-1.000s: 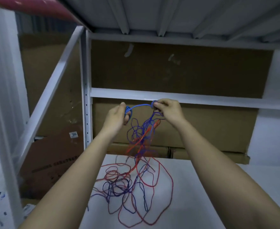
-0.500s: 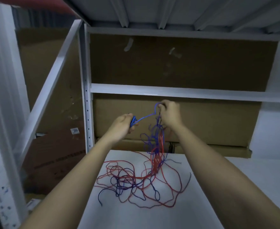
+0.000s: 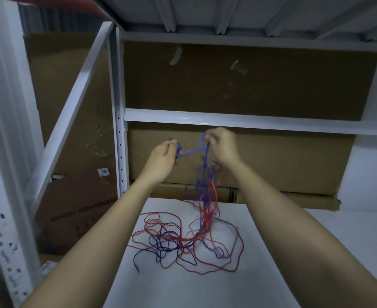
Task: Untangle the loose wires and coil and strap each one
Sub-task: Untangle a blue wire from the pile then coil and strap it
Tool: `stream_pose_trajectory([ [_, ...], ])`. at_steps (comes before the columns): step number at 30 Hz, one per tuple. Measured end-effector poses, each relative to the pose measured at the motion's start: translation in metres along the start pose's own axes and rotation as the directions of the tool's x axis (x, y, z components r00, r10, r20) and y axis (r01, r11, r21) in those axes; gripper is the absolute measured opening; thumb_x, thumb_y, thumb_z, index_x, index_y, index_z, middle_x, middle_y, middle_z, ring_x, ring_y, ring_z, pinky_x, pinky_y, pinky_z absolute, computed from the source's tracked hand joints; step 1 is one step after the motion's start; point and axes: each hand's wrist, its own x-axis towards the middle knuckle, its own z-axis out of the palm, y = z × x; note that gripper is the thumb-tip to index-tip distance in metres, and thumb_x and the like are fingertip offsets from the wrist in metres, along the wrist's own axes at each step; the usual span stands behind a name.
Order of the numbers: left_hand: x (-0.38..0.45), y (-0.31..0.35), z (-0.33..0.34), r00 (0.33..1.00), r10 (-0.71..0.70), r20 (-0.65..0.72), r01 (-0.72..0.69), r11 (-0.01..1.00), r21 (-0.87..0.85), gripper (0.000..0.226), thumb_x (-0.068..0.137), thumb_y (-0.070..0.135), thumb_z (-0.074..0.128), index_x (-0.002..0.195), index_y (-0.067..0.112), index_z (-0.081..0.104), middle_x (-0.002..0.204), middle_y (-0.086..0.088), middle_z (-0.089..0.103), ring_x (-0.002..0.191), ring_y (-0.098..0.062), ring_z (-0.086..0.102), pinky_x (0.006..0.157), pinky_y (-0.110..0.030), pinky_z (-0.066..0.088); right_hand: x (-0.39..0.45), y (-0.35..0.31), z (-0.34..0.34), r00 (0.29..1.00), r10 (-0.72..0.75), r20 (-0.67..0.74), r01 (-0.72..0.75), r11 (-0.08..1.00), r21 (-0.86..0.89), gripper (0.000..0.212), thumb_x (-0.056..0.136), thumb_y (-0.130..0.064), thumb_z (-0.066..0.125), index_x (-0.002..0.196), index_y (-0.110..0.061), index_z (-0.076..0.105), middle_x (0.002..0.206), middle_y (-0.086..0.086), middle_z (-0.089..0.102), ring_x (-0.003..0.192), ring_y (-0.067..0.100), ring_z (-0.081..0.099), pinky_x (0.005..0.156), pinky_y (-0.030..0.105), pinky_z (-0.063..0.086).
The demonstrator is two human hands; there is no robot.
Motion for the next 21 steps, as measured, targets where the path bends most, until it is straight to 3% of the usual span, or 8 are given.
stream_pose_trajectory([
  [2,0.001,0.001,-0.003,1.0,0.008,-0.024,-0.009,1.0,-0.014,0.03,0.105,0.026,0.031,0.093,0.014,0.056,0.085,-0.001,0.058,0.068,-0.008,0.052,0.062,-0.017,0.044,0.001,-0.003,-0.002,0.988,0.024,-0.152,0.004,0.984,0.179,0.015,0.091,-0.006,0.059,0.096,0.001,0.071,0.098,0.017,0.069,0.093,0.028,0.062,0.083,0.027,0.042],
  [6,-0.004,0.0,-0.001,0.999,0.037,0.025,-0.04,0.992,0.122,0.036,0.105,0.024,0.031,0.087,0.009,0.058,0.077,-0.001,0.057,0.07,-0.013,0.053,0.07,-0.026,0.047,-0.024,0.005,0.013,0.745,0.116,0.657,0.207,0.896,-0.393,0.011,0.088,-0.007,0.064,0.08,-0.001,0.07,0.065,0.006,0.062,0.064,0.025,0.054,0.059,0.03,0.039],
  [9,-0.006,-0.004,-0.003,1.0,0.013,-0.009,-0.012,0.995,0.101,0.033,0.105,0.022,0.031,0.089,0.008,0.056,0.074,0.003,0.053,0.065,-0.008,0.05,0.053,-0.007,0.04,-0.002,0.002,0.007,0.987,-0.012,0.159,0.011,1.0,0.011,0.017,0.09,0.001,0.054,0.096,0.003,0.07,0.081,0.011,0.063,0.077,0.024,0.06,0.066,0.028,0.046],
  [11,-0.005,-0.004,-0.006,0.999,0.012,-0.046,-0.008,0.997,0.078,0.033,0.105,0.023,0.031,0.089,0.009,0.056,0.074,0.003,0.053,0.064,-0.007,0.05,0.05,-0.005,0.038,0.002,-0.008,0.001,0.958,0.078,-0.277,0.028,0.933,0.36,0.019,0.09,0.004,0.052,0.093,0.0,0.07,0.085,0.006,0.063,0.079,0.022,0.062,0.074,0.029,0.05],
  [14,-0.006,-0.003,-0.008,0.998,0.029,-0.051,-0.023,0.994,0.105,0.034,0.105,0.024,0.032,0.089,0.009,0.058,0.074,0.004,0.055,0.065,-0.006,0.052,0.052,-0.007,0.04,-0.019,-0.006,0.009,0.999,0.041,0.032,-0.049,0.954,0.297,0.024,0.091,0.006,0.049,0.082,-0.008,0.066,0.073,0.001,0.06,0.063,0.007,0.058,0.06,0.019,0.045],
  [16,-0.011,-0.005,-0.008,0.999,0.025,-0.026,-0.021,0.991,0.135,0.036,0.105,0.025,0.031,0.089,0.008,0.058,0.074,0.003,0.055,0.065,-0.006,0.052,0.052,-0.008,0.04,-0.038,0.003,0.013,0.843,0.104,0.528,-0.06,0.993,-0.101,0.019,0.093,0.002,0.051,0.084,0.004,0.068,0.072,0.008,0.06,0.061,0.013,0.051,0.055,0.022,0.037],
  [17,-0.013,-0.007,-0.008,1.0,0.016,-0.012,-0.014,0.989,0.148,0.036,0.105,0.025,0.031,0.089,0.008,0.058,0.074,0.003,0.054,0.065,-0.007,0.052,0.052,-0.009,0.04,-0.037,0.009,0.013,0.833,0.12,0.54,-0.029,0.984,-0.174,0.018,0.094,0.0,0.052,0.091,0.007,0.069,0.078,0.011,0.061,0.068,0.015,0.052,0.057,0.023,0.036],
  [21,-0.016,-0.011,-0.012,1.0,-0.003,-0.024,0.006,0.989,0.146,0.039,0.105,0.026,0.03,0.093,0.003,0.059,0.073,0.0,0.054,0.063,-0.012,0.05,0.058,-0.023,0.038,-0.014,-0.011,0.002,0.97,0.18,-0.161,-0.075,0.857,0.509,0.017,0.093,0.003,0.051,0.089,-0.002,0.068,0.084,0.01,0.068,0.08,0.014,0.059,0.079,0.03,0.047],
])
